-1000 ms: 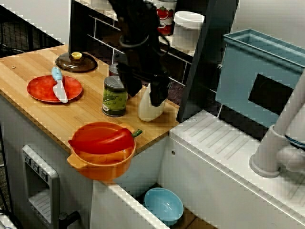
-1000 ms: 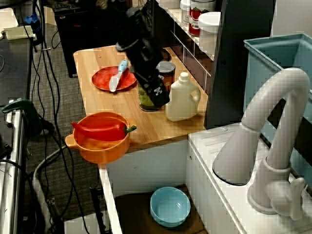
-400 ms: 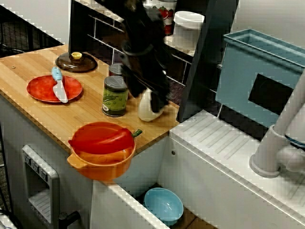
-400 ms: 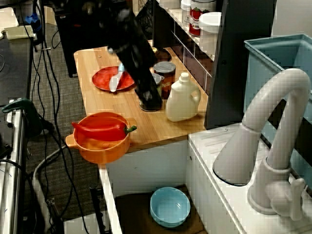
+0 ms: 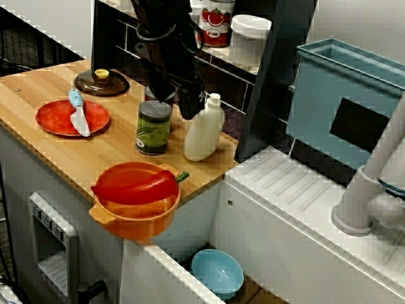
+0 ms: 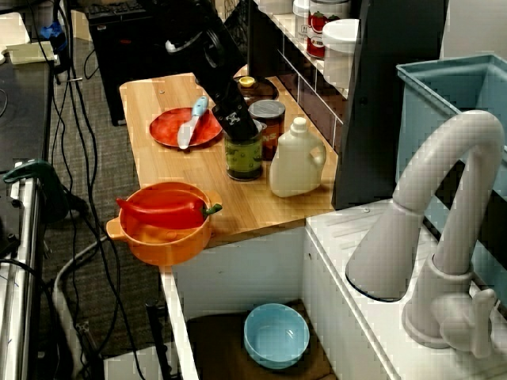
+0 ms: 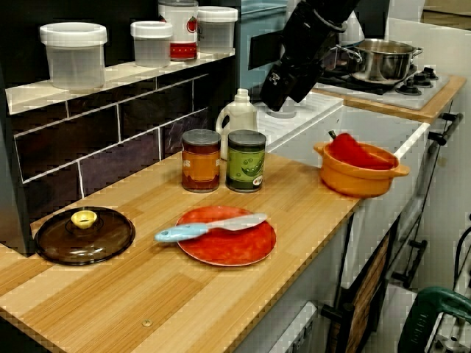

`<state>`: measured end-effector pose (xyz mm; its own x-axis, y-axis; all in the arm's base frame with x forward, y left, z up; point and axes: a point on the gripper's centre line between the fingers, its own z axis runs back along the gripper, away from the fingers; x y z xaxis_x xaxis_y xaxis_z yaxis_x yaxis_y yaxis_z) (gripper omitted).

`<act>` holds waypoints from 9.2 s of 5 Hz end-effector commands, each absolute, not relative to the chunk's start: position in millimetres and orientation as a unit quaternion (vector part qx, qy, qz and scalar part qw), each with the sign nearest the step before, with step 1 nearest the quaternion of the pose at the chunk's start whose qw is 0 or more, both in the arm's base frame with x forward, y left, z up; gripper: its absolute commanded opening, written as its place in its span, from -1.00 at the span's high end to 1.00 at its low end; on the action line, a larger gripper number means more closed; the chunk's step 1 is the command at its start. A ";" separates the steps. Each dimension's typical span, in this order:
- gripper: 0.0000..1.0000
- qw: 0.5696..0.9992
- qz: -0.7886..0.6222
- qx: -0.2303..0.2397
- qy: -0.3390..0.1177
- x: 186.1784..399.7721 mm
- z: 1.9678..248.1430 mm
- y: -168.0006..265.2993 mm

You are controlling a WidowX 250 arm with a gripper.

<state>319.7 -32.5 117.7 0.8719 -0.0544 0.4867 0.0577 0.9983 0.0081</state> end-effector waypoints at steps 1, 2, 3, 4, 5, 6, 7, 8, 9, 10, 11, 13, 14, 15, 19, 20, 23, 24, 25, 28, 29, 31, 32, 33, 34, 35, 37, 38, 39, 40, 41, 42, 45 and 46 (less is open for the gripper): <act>-1.00 0.956 -0.013 -0.004 -0.292 325.4 133.1 -4.3; -1.00 0.957 -0.004 -0.005 -0.289 331.7 123.0 -8.2; -1.00 0.960 0.003 -0.007 -0.280 341.1 109.7 -14.6; -1.00 0.962 0.010 -0.006 -0.272 349.2 101.6 -19.3; -1.00 0.964 0.024 -0.016 -0.266 354.0 100.5 -16.8; -1.00 0.964 0.028 -0.020 -0.264 354.1 102.7 -14.0; -1.00 0.964 0.025 -0.017 -0.263 352.4 102.9 -15.4; -1.00 0.965 0.026 -0.015 -0.262 351.2 102.2 -14.5; -1.00 0.965 0.020 -0.020 -0.259 347.1 111.3 -15.7; -1.00 0.966 0.014 -0.028 -0.257 343.7 122.7 -16.4; -1.00 0.966 0.009 -0.032 -0.258 341.4 128.5 -16.0; -1.00 0.964 0.014 -0.028 -0.263 350.4 127.0 -15.2; -1.00 0.964 0.019 -0.025 -0.262 356.0 121.7 -14.9; -1.00 0.963 0.021 -0.022 -0.267 359.0 117.3 -16.1; -1.00 0.965 0.041 -0.027 -0.258 363.3 98.5 -17.2; -1.00 0.965 0.047 -0.025 -0.255 368.1 90.9 -16.9; 1.00 0.967 0.050 -0.028 -0.249 368.2 83.1 -18.1; 1.00 0.966 0.049 -0.033 -0.251 365.1 88.6 -16.4; 1.00 0.968 0.051 -0.045 -0.242 361.8 96.9 -7.6; 1.00 0.971 0.040 -0.101 -0.215 349.9 126.4 6.9; 1.00 0.971 0.036 -0.115 -0.207 348.1 132.7 8.4; 1.00 0.969 0.013 -0.150 -0.195 339.5 156.2 2.4; 1.00 0.968 0.002 -0.168 -0.185 343.3 168.0 -9.0; 1.00 0.968 -0.026 -0.173 -0.181 342.2 177.8 -27.0; 1.00 0.968 -0.045 -0.176 -0.173 340.2 173.0 -43.6; 1.00 0.968 -0.062 -0.170 -0.172 334.5 166.6 -62.2; 1.00 0.966 -0.090 -0.189 -0.151 324.4 159.4 -92.3; 1.00 0.968 -0.095 -0.188 -0.139 324.6 153.6 -106.7; 1.00 0.969 -0.101 -0.183 -0.135 325.3 151.6 -118.5; 1.00 0.969 -0.100 -0.178 -0.141 326.0 149.5 -121.8; 1.00 0.970 -0.093 -0.172 -0.142 326.9 143.0 -124.3; -1.00 0.972 -0.096 -0.162 -0.144 328.6 135.3 -126.0; -1.00 0.972 -0.086 -0.173 -0.135 330.3 138.7 -113.8; -1.00 0.974 -0.089 -0.163 -0.128 328.1 147.4 -97.3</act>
